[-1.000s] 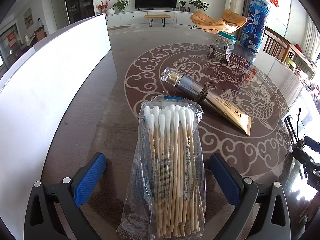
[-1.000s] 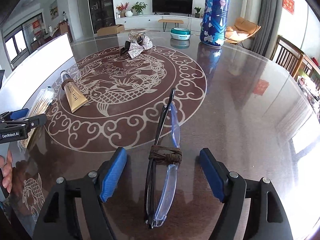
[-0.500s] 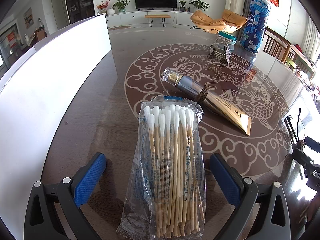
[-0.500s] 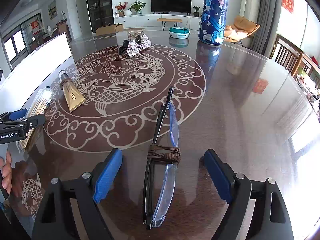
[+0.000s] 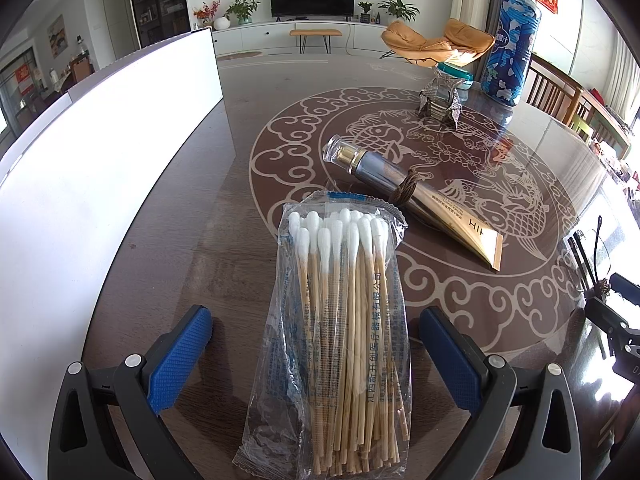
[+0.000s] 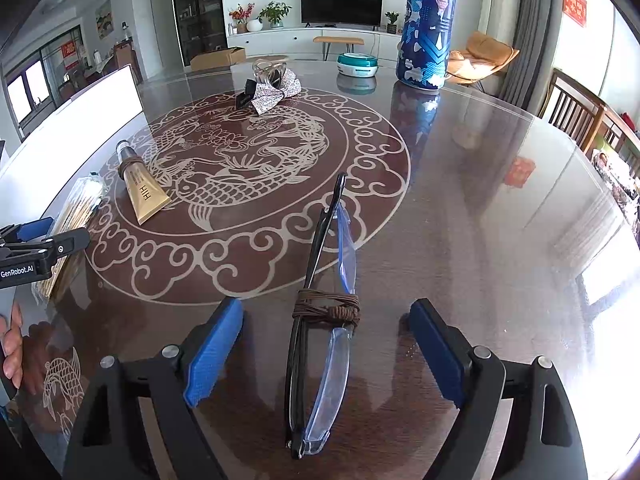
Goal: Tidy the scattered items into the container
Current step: 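Carry the swabs and glasses over the white container with both tools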
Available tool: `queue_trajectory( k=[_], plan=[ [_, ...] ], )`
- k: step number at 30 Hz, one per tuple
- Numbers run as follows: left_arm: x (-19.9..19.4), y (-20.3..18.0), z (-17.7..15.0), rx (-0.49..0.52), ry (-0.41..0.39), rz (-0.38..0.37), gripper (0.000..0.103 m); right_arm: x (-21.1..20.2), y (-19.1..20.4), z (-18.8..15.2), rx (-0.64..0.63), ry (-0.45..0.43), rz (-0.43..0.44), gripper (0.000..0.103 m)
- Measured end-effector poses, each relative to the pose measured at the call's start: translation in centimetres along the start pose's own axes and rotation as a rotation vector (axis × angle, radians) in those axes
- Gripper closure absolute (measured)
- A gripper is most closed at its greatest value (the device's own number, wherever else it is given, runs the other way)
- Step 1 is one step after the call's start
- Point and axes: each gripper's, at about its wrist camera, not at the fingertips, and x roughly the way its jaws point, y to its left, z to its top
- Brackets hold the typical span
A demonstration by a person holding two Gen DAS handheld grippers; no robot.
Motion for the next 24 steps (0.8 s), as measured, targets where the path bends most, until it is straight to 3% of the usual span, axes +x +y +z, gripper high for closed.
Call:
queue_trajectory(
  k=[15,20,24],
  plan=[
    [-0.06,0.07,-0.06,0.006,0.002,-0.007,0.0,0.26,-0.01,0.13,0.0,0.007,0.012,0.012],
    [-0.16,0.11,-0.1,0.08,0.017,-0.049,0.0,0.15,0.44,0.16,-0.053,0.035,0.051,0.012],
    [0.15,0.13,0.55,0.129,0.081,-0.076,0.0,0.33,0.97,0.52,-0.133,0.083,0.1,0.012]
  ],
)
